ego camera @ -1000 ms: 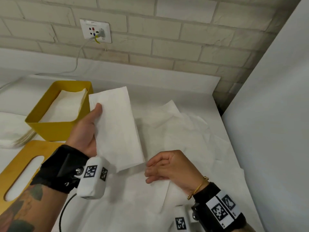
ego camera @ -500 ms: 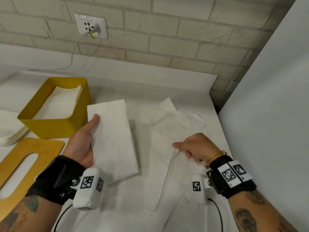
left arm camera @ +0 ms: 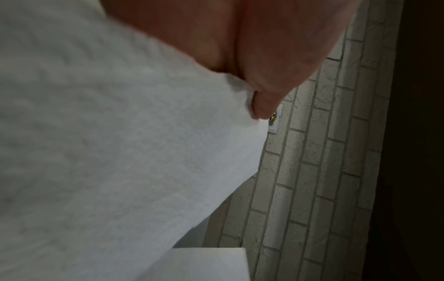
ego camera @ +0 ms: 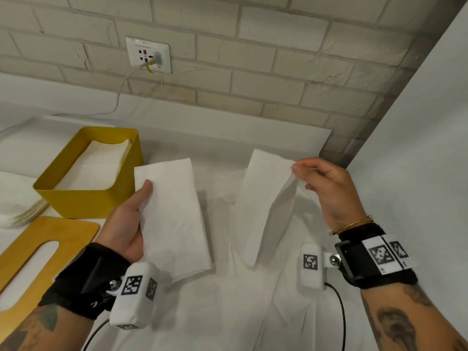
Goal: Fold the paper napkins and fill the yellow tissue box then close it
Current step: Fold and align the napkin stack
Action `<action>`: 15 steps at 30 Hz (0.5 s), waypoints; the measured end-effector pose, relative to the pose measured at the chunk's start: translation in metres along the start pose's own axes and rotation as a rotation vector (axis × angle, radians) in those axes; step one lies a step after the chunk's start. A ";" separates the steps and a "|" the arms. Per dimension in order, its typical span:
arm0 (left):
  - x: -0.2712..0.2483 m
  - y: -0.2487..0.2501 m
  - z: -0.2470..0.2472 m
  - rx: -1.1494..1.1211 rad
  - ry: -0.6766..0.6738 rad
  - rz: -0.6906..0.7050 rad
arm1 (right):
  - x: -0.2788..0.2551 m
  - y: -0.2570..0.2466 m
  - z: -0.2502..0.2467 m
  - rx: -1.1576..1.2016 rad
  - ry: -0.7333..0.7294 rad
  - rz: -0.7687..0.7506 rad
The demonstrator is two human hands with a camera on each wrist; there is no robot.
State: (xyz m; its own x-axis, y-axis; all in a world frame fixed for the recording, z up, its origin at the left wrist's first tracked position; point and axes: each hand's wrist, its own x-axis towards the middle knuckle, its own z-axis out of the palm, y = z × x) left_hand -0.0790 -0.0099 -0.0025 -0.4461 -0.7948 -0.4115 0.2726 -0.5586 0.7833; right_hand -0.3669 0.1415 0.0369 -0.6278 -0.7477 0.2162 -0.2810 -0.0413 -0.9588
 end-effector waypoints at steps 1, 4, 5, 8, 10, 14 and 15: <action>0.000 0.000 0.001 0.001 -0.004 0.009 | 0.004 -0.004 -0.002 0.026 -0.009 -0.001; -0.003 0.001 0.008 0.024 -0.044 0.056 | 0.014 -0.016 -0.005 -0.005 -0.094 -0.058; -0.005 0.002 0.012 0.042 -0.058 0.080 | 0.015 -0.022 -0.004 -0.005 -0.133 -0.080; -0.011 0.005 0.031 0.142 -0.104 0.178 | 0.013 -0.038 0.006 0.009 -0.231 -0.131; -0.013 0.005 0.045 0.220 -0.147 0.225 | 0.007 -0.047 0.019 -0.009 -0.318 -0.147; -0.019 -0.008 0.066 0.302 -0.271 0.191 | 0.001 -0.056 0.051 -0.056 -0.349 -0.099; -0.020 -0.011 0.069 0.293 -0.292 0.167 | 0.002 -0.056 0.058 -0.088 -0.328 -0.093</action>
State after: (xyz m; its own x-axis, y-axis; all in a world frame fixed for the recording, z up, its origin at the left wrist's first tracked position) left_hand -0.1314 0.0290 0.0289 -0.6498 -0.7447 -0.1524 0.1273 -0.3043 0.9440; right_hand -0.3100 0.1040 0.0801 -0.3339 -0.9172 0.2173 -0.3961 -0.0727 -0.9153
